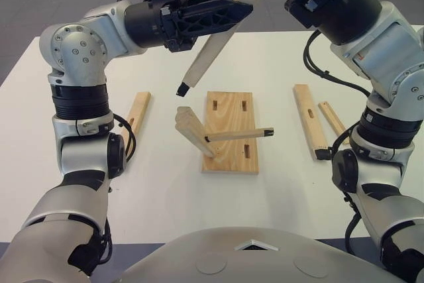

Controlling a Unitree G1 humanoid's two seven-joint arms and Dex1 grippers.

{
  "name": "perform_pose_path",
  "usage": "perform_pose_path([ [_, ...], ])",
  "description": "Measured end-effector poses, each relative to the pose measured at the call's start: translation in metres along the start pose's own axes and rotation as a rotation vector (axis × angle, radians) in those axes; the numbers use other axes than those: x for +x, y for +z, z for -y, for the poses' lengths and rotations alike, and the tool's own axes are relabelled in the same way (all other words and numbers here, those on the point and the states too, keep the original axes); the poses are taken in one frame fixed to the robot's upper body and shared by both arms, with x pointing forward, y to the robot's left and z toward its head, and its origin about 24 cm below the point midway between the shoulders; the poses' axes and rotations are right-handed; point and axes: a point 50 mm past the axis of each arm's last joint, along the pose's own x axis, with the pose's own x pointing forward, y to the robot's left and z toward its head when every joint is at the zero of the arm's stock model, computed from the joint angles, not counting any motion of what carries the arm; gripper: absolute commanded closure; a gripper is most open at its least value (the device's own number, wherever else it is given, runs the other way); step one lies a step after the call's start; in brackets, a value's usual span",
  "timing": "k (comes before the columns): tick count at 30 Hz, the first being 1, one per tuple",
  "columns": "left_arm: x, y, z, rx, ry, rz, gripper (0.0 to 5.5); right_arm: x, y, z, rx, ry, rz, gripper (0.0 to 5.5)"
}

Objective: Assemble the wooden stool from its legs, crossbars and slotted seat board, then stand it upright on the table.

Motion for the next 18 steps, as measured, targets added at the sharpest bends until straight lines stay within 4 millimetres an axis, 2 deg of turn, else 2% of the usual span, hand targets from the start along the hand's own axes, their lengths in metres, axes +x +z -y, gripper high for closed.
perform_pose_path([
  [1,-0.001,0.000,0.000,0.000,-0.001,-0.005,3.44,0.000,-0.001,-0.001,-0.004,-0.004,-0.005,2.96],
  [4,-0.008,0.002,0.001,0.011,0.037,-0.020,3.44,-0.004,-0.007,0.002,0.036,-0.021,-0.031,2.36],
  [9,-0.008,0.001,0.003,0.017,0.032,-0.022,3.44,-0.007,-0.007,-0.003,0.040,-0.006,-0.049,2.33],
  [12,-0.009,-0.003,0.005,0.010,0.025,-0.026,3.44,-0.011,-0.009,-0.002,0.059,0.010,-0.057,2.87],
  [14,-0.015,-0.007,0.003,-0.008,0.070,-0.037,3.44,-0.019,-0.006,0.015,0.084,0.009,-0.055,3.30],
  [18,-0.018,-0.010,0.002,-0.024,0.091,-0.045,3.44,-0.023,-0.006,0.024,0.081,0.027,-0.064,3.39],
])
